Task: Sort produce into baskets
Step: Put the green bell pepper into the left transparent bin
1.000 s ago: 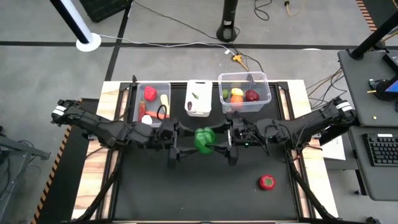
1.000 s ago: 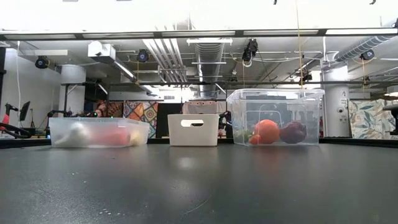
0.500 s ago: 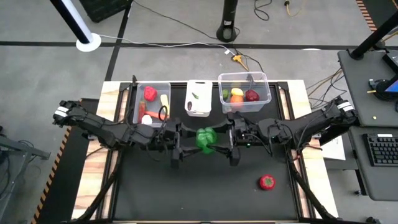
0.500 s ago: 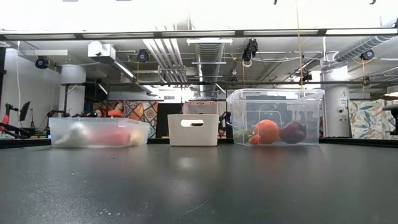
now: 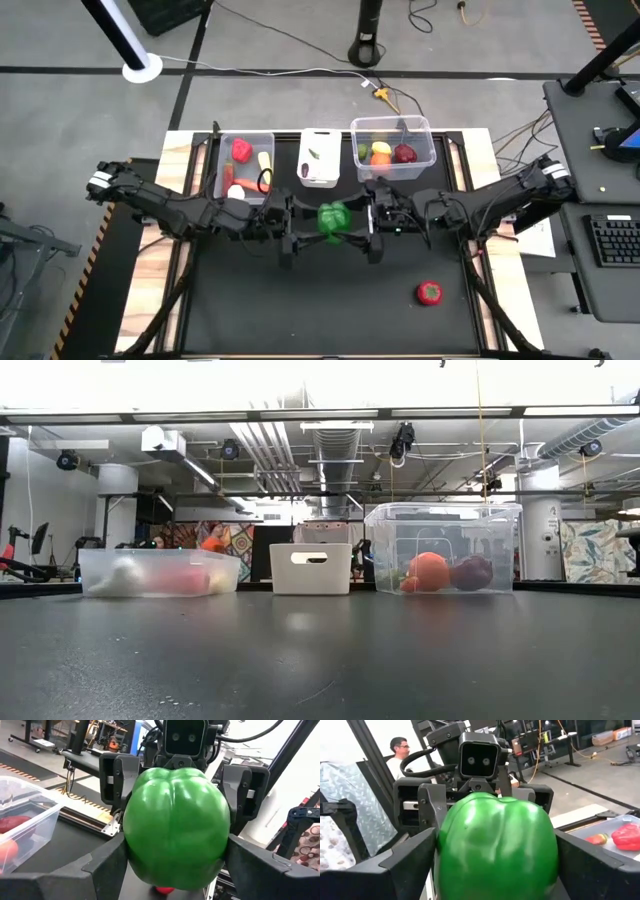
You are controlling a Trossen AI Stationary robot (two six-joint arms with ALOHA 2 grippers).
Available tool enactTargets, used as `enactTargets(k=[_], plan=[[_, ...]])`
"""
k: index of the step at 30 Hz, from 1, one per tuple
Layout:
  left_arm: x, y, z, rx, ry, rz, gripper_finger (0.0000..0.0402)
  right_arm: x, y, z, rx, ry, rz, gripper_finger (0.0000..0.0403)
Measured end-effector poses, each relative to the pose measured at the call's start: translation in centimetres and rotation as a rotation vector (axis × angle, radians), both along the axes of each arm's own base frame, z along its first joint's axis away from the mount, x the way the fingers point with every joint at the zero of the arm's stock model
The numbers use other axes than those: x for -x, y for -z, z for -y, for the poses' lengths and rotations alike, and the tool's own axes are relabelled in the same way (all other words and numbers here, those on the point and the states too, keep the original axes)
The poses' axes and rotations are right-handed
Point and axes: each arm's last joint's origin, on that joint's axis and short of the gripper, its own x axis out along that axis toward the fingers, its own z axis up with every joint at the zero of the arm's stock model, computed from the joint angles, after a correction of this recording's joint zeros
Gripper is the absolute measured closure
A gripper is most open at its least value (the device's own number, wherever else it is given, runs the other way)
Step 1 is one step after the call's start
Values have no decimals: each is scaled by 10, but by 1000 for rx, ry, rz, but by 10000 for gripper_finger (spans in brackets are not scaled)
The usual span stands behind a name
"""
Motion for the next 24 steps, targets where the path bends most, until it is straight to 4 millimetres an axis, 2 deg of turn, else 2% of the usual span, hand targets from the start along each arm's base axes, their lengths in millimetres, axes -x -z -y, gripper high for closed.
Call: enactTargets(k=[10, 15, 24], plan=[[6, -4, -3, -5, -11, -1, 125, 4, -3, 5, -5, 18, -10, 42], [17, -9, -9, -17, -63, -39, 125, 7, 0, 13, -29, 59, -68, 42], [46, -11, -30, 25, -177, -180, 125, 34, 0, 39, -173, 229, -230, 42]])
